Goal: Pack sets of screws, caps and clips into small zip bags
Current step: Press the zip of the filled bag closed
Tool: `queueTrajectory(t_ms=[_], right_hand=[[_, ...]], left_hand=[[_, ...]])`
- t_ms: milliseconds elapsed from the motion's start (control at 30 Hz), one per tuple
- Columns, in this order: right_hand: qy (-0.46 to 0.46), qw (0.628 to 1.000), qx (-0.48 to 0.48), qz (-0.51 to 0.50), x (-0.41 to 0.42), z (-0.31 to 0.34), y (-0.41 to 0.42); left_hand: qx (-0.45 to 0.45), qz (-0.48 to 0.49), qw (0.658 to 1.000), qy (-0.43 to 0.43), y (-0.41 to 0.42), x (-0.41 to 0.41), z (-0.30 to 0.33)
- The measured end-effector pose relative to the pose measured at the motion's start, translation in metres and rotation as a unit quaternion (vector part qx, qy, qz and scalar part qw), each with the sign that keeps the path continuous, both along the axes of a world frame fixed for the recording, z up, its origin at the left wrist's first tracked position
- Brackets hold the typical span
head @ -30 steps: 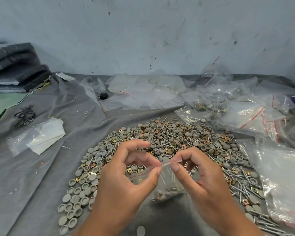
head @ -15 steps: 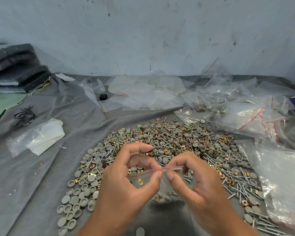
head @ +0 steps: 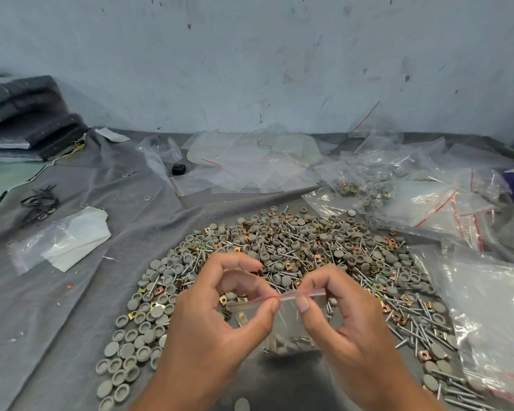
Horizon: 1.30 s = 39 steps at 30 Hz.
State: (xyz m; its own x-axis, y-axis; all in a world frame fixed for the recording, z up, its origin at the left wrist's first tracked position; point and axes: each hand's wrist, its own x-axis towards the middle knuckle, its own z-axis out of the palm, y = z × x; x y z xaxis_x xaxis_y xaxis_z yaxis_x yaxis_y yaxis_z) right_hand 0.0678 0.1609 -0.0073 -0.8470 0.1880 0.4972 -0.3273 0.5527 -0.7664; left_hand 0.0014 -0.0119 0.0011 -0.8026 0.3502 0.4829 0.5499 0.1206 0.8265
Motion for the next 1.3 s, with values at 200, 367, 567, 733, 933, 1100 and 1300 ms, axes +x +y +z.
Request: queueTrajectory(t_ms=[200,367,567,733,933,1100,1300], right_hand=[[-0.01,1.0,0.017,0.016,-0.002,0.001,-0.002],[-0.018,1.0,0.008,-0.013,-0.002,0.001,0.001],[-0.019,1.0,-0.013,-0.01,-0.002,0.001,0.002],[-0.021,0.998,-0.051,-0.015,-0.001,0.002,0.003],[-0.029,0.998,-0.052,-0.023,0.0,0.003,0.007],[-0.035,0.999,-0.018,-0.026,0.0,0.004,0.009],[-0.043,0.998,-0.037,-0.002,-0.001,0.004,0.008]], left_hand=[[-0.015,0.002,1.0,0.002,0.002,0.001,0.0],[-0.009,0.005,1.0,-0.019,-0.002,-0.002,-0.001],[-0.021,-0.001,1.0,-0.01,-0.001,-0.005,-0.002],[-0.002,0.01,1.0,-0.017,-0.004,-0.008,-0.002],[0.019,0.015,0.998,-0.053,-0.005,-0.008,0.0],[0.001,0.019,0.998,-0.063,-0.006,-0.009,0.001],[-0.002,0.006,0.999,-0.038,-0.003,-0.006,0.001]])
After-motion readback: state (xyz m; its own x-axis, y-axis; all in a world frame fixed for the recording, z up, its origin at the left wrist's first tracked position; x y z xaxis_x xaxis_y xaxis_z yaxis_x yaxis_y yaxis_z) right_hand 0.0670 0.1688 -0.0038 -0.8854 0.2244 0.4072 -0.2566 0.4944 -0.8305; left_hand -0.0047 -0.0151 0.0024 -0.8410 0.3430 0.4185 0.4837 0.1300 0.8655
